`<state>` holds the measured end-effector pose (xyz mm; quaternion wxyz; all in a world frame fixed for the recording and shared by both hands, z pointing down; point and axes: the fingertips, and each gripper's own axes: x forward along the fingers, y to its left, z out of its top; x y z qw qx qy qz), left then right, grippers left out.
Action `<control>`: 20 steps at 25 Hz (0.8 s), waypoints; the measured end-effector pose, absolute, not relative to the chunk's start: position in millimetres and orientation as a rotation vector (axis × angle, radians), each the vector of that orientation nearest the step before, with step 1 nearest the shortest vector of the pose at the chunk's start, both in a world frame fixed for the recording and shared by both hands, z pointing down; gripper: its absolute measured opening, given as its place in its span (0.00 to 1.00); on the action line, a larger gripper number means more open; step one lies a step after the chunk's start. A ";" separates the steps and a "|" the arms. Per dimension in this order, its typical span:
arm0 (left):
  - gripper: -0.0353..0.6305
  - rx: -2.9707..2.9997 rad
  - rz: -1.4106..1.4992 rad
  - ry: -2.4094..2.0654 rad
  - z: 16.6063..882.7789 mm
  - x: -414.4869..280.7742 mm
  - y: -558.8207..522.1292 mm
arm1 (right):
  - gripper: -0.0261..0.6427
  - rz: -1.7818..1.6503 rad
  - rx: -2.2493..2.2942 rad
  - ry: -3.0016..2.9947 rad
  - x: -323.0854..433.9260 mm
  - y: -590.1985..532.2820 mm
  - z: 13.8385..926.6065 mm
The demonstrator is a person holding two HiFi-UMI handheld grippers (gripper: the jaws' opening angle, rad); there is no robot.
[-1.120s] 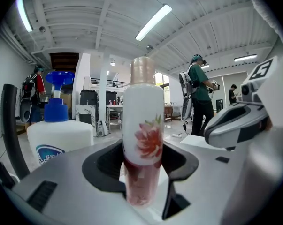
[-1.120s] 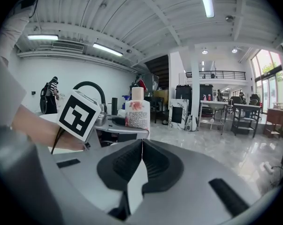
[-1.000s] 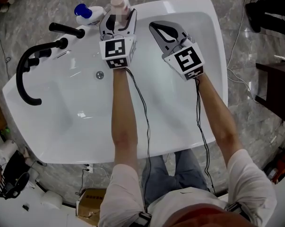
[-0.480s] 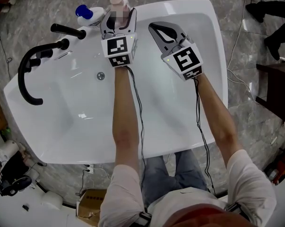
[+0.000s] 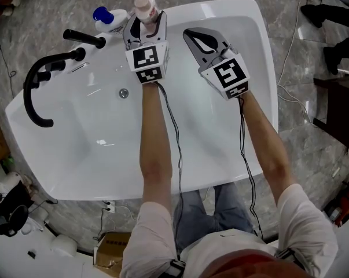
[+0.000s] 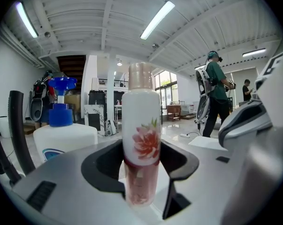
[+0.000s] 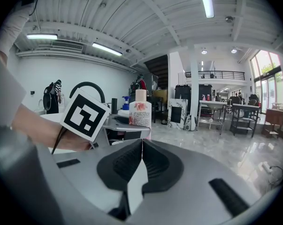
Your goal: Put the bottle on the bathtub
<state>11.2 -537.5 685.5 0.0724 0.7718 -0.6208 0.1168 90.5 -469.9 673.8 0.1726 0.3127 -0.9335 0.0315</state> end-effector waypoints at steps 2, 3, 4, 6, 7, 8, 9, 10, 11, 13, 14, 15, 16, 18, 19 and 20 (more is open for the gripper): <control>0.41 2.316 0.347 -1.868 685.3 11.4 -536.4 | 0.03 0.097 0.883 -2.652 91.1 -468.5 673.5; 0.41 2.313 0.350 -1.871 685.1 11.5 -535.6 | 0.03 0.103 0.880 -2.652 91.0 -467.7 673.4; 0.42 2.311 0.353 -1.875 684.9 11.5 -534.8 | 0.03 0.108 0.878 -2.652 91.1 -466.8 673.5; 0.42 2.305 0.356 -1.882 684.6 11.7 -532.8 | 0.03 0.116 0.874 -2.651 91.0 -464.3 673.7; 0.42 2.301 0.357 -1.886 684.7 11.5 -531.8 | 0.03 0.119 0.871 -2.651 90.8 -462.9 673.8; 0.42 2.296 0.358 -1.891 684.8 11.0 -531.0 | 0.03 0.117 0.871 -2.652 90.7 -462.2 673.6; 0.42 2.290 0.357 -1.895 685.2 10.4 -530.3 | 0.03 0.113 0.873 -2.652 90.8 -462.1 673.5; 0.42 2.284 0.355 -1.900 685.7 9.8 -529.7 | 0.03 0.111 0.873 -2.653 90.8 -462.0 673.4; 0.42 2.281 0.352 -1.904 685.9 9.6 -529.2 | 0.03 0.113 0.870 -2.654 90.6 -461.8 673.6; 0.42 2.279 0.346 -1.913 684.6 9.5 -528.0 | 0.03 0.115 0.868 -2.656 90.3 -462.0 673.5; 0.42 2.277 0.346 -1.917 684.1 9.5 -526.9 | 0.03 0.112 0.871 -2.656 90.7 -462.4 673.1; 0.42 2.275 0.347 -1.920 683.8 9.6 -525.6 | 0.03 0.111 0.874 -2.656 91.2 -462.4 672.6; 0.42 2.272 0.349 -1.922 683.6 9.6 -524.1 | 0.03 0.112 0.874 -2.656 91.4 -461.7 672.0; 0.42 2.266 0.345 -1.925 682.8 9.8 -521.0 | 0.03 0.117 0.870 -2.654 91.4 -459.5 670.9; 0.42 2.264 0.341 -1.925 682.3 10.2 -519.4 | 0.03 0.119 0.869 -2.654 91.6 -458.3 670.4; 0.42 2.262 0.337 -1.926 681.9 10.6 -517.9 | 0.03 0.118 0.872 -2.653 92.1 -457.5 669.9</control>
